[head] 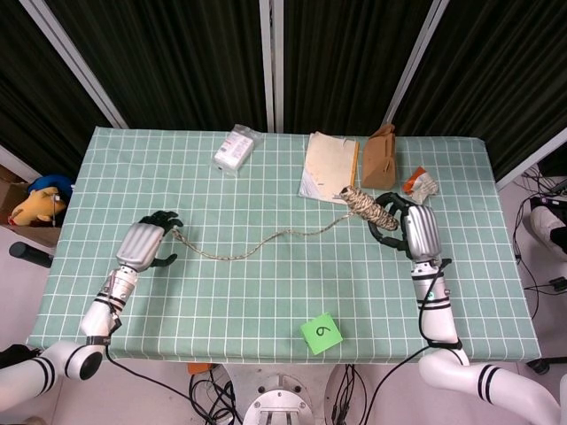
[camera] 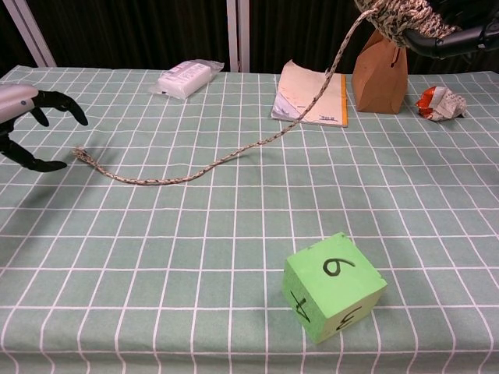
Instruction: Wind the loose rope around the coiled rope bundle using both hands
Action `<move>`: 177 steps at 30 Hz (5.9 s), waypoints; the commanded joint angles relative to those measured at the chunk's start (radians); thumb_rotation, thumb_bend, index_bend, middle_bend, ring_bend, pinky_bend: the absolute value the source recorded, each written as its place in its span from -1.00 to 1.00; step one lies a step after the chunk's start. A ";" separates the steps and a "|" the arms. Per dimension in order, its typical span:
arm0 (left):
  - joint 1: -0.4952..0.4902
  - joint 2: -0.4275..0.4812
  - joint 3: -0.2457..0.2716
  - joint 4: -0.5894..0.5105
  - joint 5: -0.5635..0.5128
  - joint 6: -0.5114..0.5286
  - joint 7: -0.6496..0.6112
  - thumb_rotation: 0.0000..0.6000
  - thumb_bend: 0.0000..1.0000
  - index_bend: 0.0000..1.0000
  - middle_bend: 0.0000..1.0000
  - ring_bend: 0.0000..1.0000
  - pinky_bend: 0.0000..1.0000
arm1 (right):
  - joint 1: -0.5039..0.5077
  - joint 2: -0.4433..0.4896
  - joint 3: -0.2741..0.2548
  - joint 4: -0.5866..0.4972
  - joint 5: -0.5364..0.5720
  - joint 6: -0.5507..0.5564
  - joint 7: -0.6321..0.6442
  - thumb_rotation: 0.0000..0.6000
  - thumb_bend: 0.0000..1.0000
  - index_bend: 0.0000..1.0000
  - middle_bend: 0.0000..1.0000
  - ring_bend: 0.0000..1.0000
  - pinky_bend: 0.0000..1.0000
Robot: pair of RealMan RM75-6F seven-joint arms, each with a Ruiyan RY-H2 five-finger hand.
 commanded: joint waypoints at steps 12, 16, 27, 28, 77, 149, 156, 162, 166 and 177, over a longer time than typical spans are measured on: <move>-0.063 -0.103 0.009 0.217 0.017 -0.059 0.085 1.00 -0.37 -0.35 -0.49 -0.58 -0.35 | -0.006 0.012 0.002 -0.029 -0.002 0.011 -0.011 1.00 0.25 0.87 0.45 0.36 0.71; -0.062 -0.114 0.016 0.243 0.020 -0.060 0.087 1.00 -0.37 -0.29 -0.49 -0.58 -0.36 | -0.006 0.017 0.005 -0.038 0.007 0.002 -0.010 1.00 0.25 0.87 0.45 0.36 0.71; -0.072 -0.136 0.029 0.288 0.043 -0.061 0.066 1.00 -0.29 -0.19 -0.49 -0.58 -0.37 | -0.003 0.011 0.006 -0.030 0.020 -0.010 -0.012 1.00 0.26 0.87 0.45 0.36 0.71; -0.075 -0.139 0.029 0.293 0.044 -0.064 0.063 1.00 -0.29 -0.19 -0.49 -0.58 -0.37 | -0.004 0.010 0.006 -0.030 0.022 -0.010 -0.014 1.00 0.26 0.87 0.45 0.36 0.71; -0.078 0.029 -0.071 -0.047 0.017 0.009 -0.162 1.00 -0.09 0.51 -0.09 -0.23 0.04 | 0.210 -0.047 0.123 0.010 -0.023 -0.105 -0.023 1.00 0.26 0.87 0.45 0.36 0.71; -0.812 0.481 -0.717 -0.578 -1.358 -0.021 0.242 1.00 0.07 0.56 0.15 0.00 0.26 | 0.535 -0.633 -0.022 1.047 -0.052 -0.286 0.550 1.00 0.25 0.87 0.45 0.36 0.71; -0.867 0.448 -0.708 -0.576 -1.352 0.001 0.239 1.00 0.08 0.57 0.15 0.01 0.26 | 0.598 -0.648 0.001 1.066 -0.032 -0.367 0.566 1.00 0.25 0.87 0.45 0.36 0.71; -0.930 0.374 -0.715 -0.434 -1.373 0.018 0.209 1.00 0.09 0.57 0.15 0.01 0.26 | 0.611 -0.662 -0.035 1.068 -0.065 -0.367 0.585 1.00 0.25 0.87 0.45 0.36 0.71; -0.962 0.328 -0.726 -0.359 -1.392 0.046 0.193 1.00 0.10 0.57 0.15 0.01 0.26 | 0.620 -0.666 -0.037 1.068 -0.070 -0.361 0.609 1.00 0.25 0.87 0.45 0.36 0.71; -0.987 0.233 -0.719 -0.166 -1.418 0.056 0.207 1.00 0.10 0.57 0.15 0.01 0.26 | 0.608 -0.643 -0.089 0.995 -0.135 -0.262 0.702 1.00 0.24 0.87 0.45 0.36 0.71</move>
